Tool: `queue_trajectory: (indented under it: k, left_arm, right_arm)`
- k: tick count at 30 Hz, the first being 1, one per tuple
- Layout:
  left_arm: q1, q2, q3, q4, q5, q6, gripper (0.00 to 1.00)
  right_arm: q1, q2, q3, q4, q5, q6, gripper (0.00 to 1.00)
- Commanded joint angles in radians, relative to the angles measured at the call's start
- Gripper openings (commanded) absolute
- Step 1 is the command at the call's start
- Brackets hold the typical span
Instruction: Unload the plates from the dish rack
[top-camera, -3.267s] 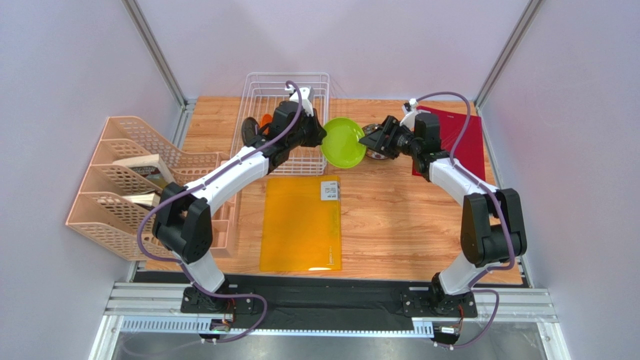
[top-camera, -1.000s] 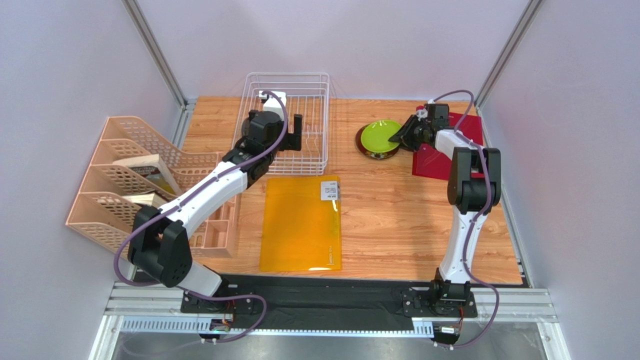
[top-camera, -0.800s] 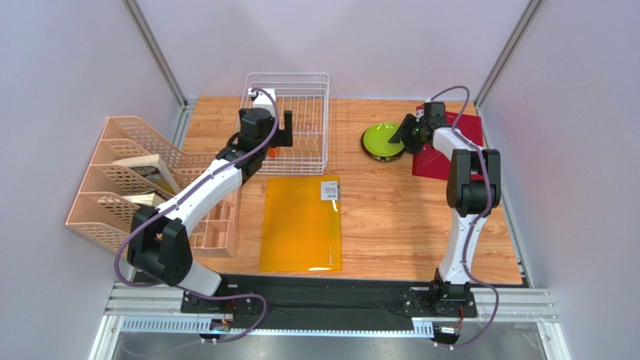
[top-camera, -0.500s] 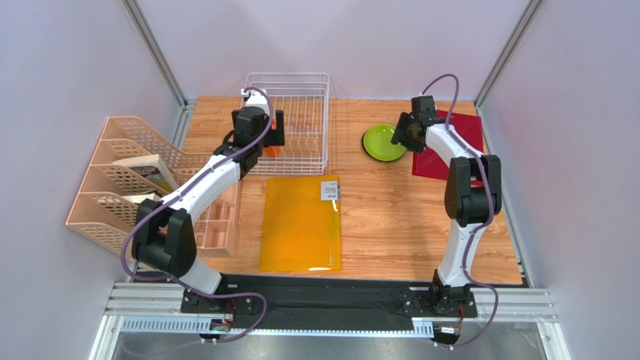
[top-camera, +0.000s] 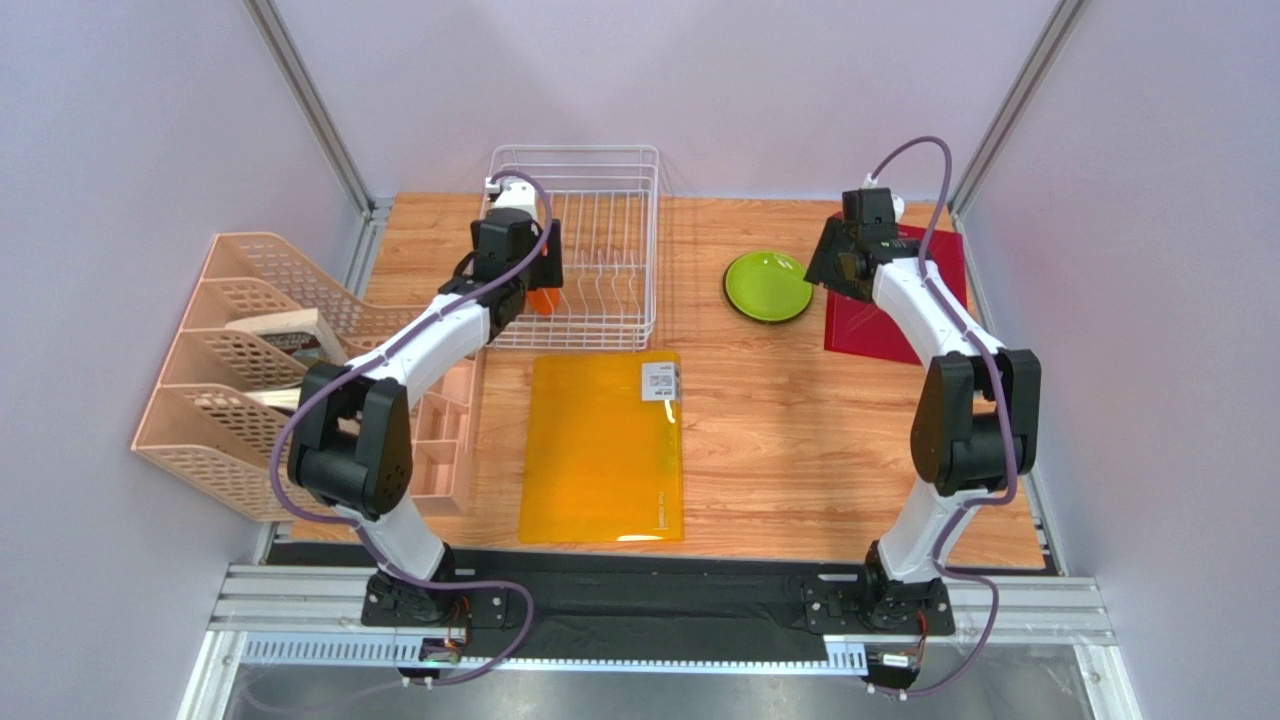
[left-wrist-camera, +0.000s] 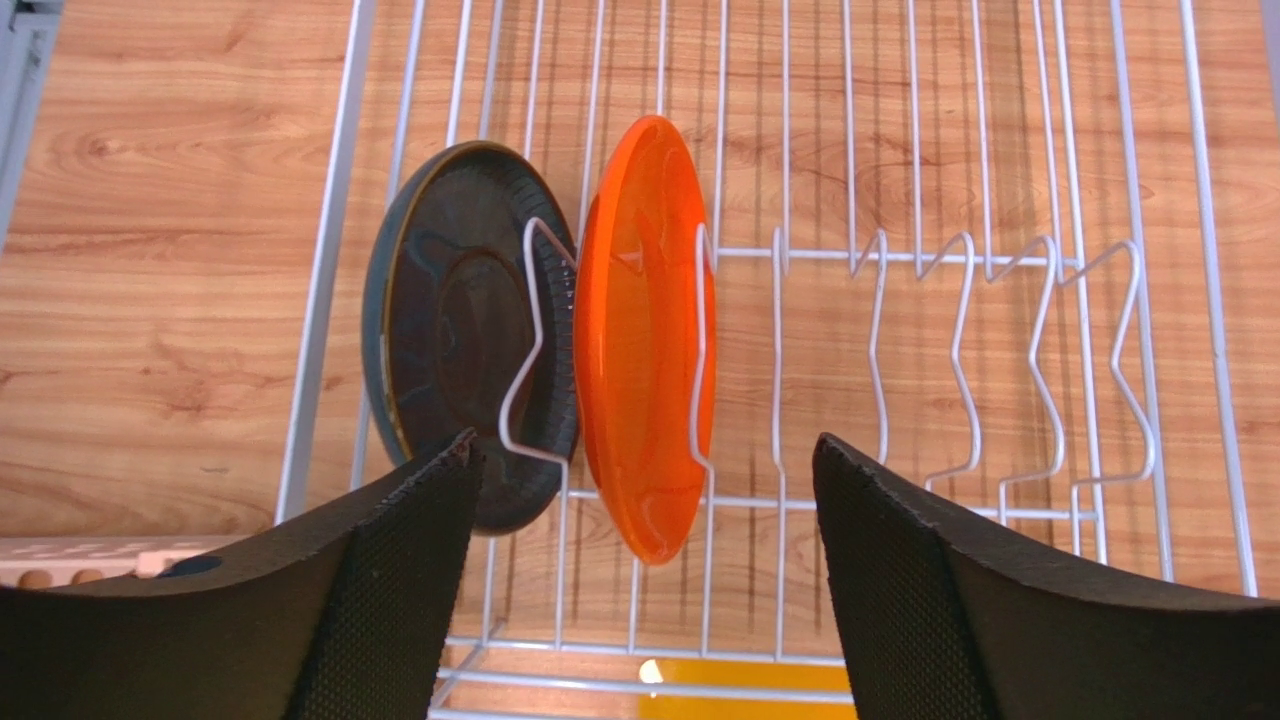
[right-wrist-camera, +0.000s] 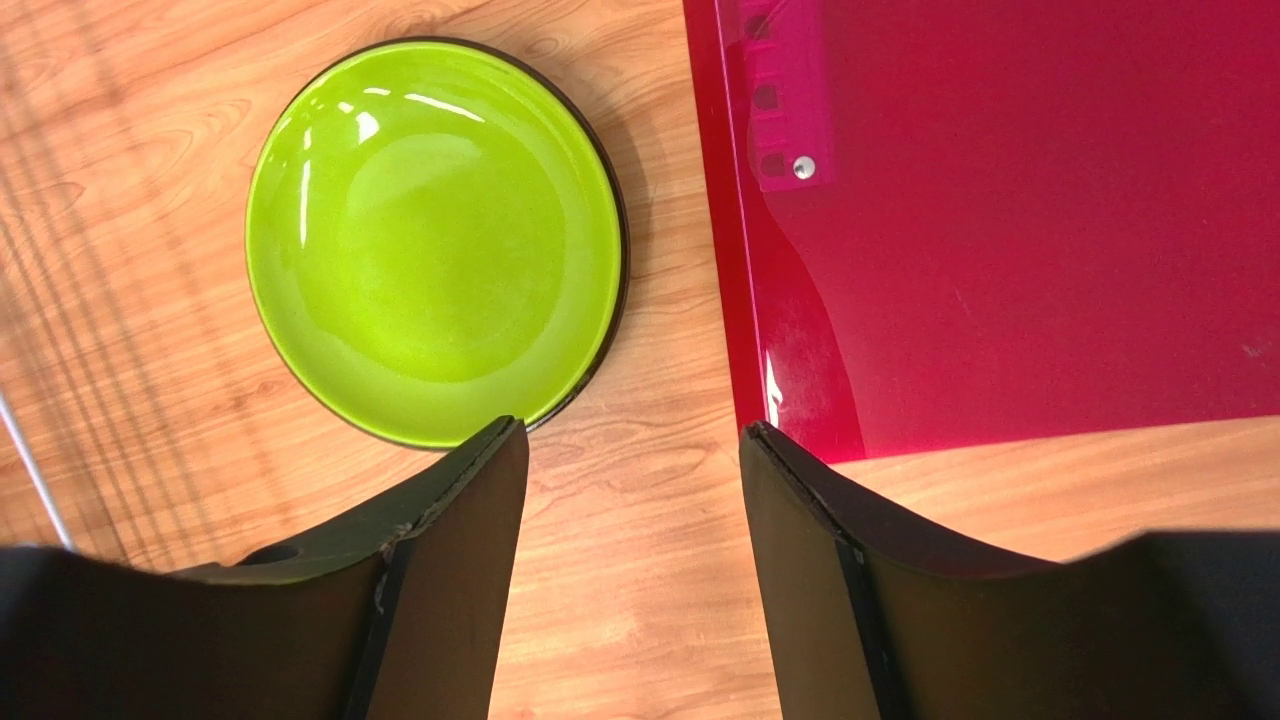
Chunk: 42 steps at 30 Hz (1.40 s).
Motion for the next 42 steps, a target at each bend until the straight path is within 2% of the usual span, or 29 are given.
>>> queue_trajectory:
  k: [1, 3, 11, 16, 23, 24, 26, 37, 42]
  left_arm:
    - [0.007, 0.065, 0.069, 0.071, -0.009, -0.006, 0.80]
    - [0.007, 0.099, 0.089, 0.072, -0.032, -0.009, 0.69]
    - [0.013, 0.160, 0.138, 0.061, -0.066, -0.005, 0.59]
    - [0.013, 0.183, 0.152, 0.052, -0.063, -0.014, 0.35]
    - [0.013, 0.195, 0.146, 0.052, -0.069, -0.006, 0.19]
    - [0.013, 0.195, 0.143, 0.052, -0.069, -0.008, 0.10]
    - [0.013, 0.195, 0.138, 0.051, -0.070, -0.009, 0.00]
    - [0.005, 0.163, 0.173, 0.015, -0.118, 0.023, 0.00]
    - [-0.036, 0.111, 0.210, -0.008, -0.233, 0.067, 0.00]
  right_arm:
    - [0.008, -0.071, -0.032, 0.019, -0.002, 0.000, 0.59]
    - [0.015, -0.083, -0.044, 0.025, -0.008, 0.001, 0.59]
    - [0.023, -0.122, -0.086, 0.028, -0.027, 0.008, 0.59]
    - [0.021, -0.122, -0.090, 0.025, -0.022, 0.014, 0.59]
    - [0.026, -0.126, -0.106, 0.028, -0.017, 0.018, 0.58]
    - [0.026, -0.123, -0.107, 0.028, -0.014, 0.018, 0.58]
    - [0.027, -0.123, -0.110, 0.028, -0.011, 0.018, 0.58]
    - [0.057, -0.137, -0.127, 0.028, 0.027, 0.015, 0.58]
    - [0.064, -0.162, -0.135, 0.022, 0.055, 0.015, 0.58]
